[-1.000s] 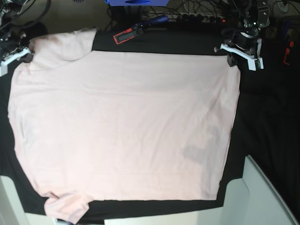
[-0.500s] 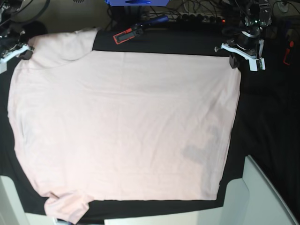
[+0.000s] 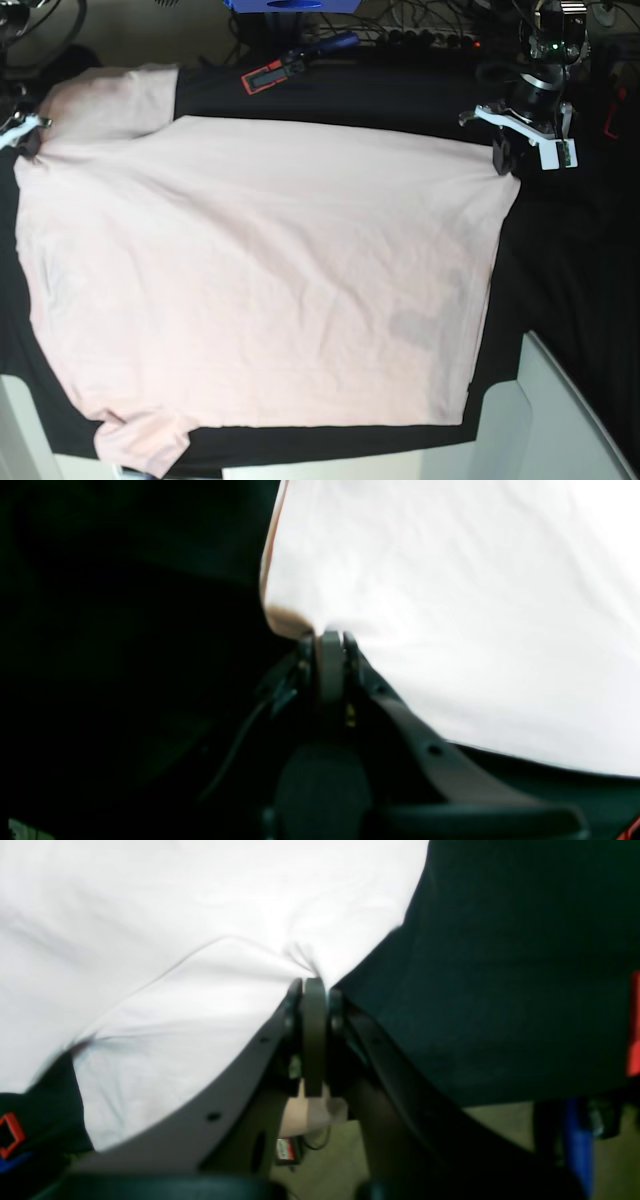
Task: Fold the T-shirt properly
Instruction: 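Lift the gripped edge and fold it over the shirt toward the hem, then lower the folded edge onto the shirt and open both grippers, then raise both grippers away from the folded shirt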
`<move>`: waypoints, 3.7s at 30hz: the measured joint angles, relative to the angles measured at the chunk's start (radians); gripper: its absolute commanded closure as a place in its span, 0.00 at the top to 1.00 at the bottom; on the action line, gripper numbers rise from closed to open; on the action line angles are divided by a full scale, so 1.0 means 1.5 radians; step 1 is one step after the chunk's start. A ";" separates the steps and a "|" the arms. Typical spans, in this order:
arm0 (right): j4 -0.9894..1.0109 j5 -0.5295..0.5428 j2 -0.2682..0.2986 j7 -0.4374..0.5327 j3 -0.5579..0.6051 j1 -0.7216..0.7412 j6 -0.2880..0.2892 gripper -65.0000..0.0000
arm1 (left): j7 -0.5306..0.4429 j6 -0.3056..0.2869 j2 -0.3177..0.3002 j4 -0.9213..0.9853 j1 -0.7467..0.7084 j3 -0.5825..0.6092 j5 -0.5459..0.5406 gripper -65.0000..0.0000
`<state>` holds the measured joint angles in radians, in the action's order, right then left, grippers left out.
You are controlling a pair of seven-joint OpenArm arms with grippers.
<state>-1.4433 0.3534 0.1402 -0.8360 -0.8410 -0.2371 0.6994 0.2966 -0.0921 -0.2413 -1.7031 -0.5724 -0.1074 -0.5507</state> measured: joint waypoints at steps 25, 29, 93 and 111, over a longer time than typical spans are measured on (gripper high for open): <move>0.153 0.001 0.088 -0.067 0.082 0.197 0.000 0.00 | 0.191 0.026 0.034 0.033 0.214 -0.075 -0.001 0.00; 0.185 -0.003 0.091 -0.047 0.112 0.217 -0.003 0.00 | 0.189 0.026 0.035 0.075 0.240 -0.075 -0.001 0.00; 0.327 0.006 0.167 0.230 0.236 0.257 -0.002 0.53 | 0.180 0.028 0.071 0.221 0.443 -0.063 0.191 0.36; 0.259 0.000 0.060 0.094 0.063 0.108 -0.007 0.53 | 0.186 0.024 0.022 0.136 0.189 -0.062 0.190 0.36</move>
<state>-1.0554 0.3531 0.2306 -0.6956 -0.7467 -0.0753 0.6884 0.5751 -0.0563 -0.2081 -1.4998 -0.2890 -0.1997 -0.2649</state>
